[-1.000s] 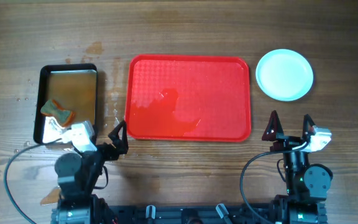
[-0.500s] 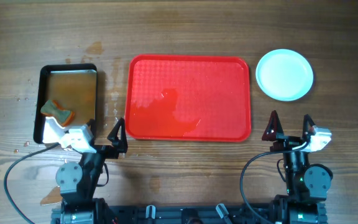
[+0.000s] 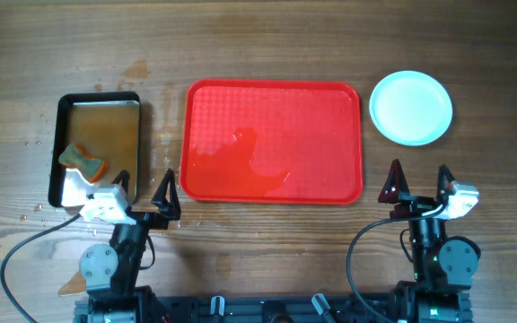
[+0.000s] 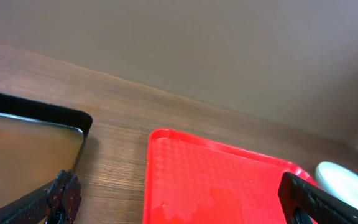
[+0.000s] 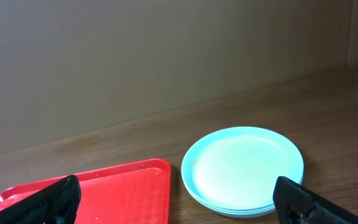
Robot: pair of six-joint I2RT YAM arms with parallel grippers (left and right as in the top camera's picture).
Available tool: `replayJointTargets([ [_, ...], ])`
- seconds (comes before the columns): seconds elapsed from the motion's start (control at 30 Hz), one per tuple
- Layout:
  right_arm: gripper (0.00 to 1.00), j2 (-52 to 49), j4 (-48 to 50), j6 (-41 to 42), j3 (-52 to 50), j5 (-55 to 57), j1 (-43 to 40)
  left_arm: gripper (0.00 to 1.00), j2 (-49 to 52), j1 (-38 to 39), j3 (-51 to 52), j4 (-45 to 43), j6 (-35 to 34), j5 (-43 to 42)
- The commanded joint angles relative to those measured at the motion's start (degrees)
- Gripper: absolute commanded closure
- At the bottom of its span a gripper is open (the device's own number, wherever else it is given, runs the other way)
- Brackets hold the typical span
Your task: Clean dirty plates on tray and stack at the side
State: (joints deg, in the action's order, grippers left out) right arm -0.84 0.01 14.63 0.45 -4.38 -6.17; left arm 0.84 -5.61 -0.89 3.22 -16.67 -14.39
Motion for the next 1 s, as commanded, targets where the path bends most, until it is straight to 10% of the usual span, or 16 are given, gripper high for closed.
replayJointTargets([
  [0.0, 0.00, 0.6, 0.1, -1.0, -0.2, 1.0, -0.3, 0.00, -0.7, 0.3, 0.6, 0.2, 6.4, 1.9],
  [0.97, 0.00, 0.6, 0.1, -0.9, -0.2, 1.0, -0.3, 0.00, -0.7, 1.4, 0.6, 0.3, 16.3, 1.4],
])
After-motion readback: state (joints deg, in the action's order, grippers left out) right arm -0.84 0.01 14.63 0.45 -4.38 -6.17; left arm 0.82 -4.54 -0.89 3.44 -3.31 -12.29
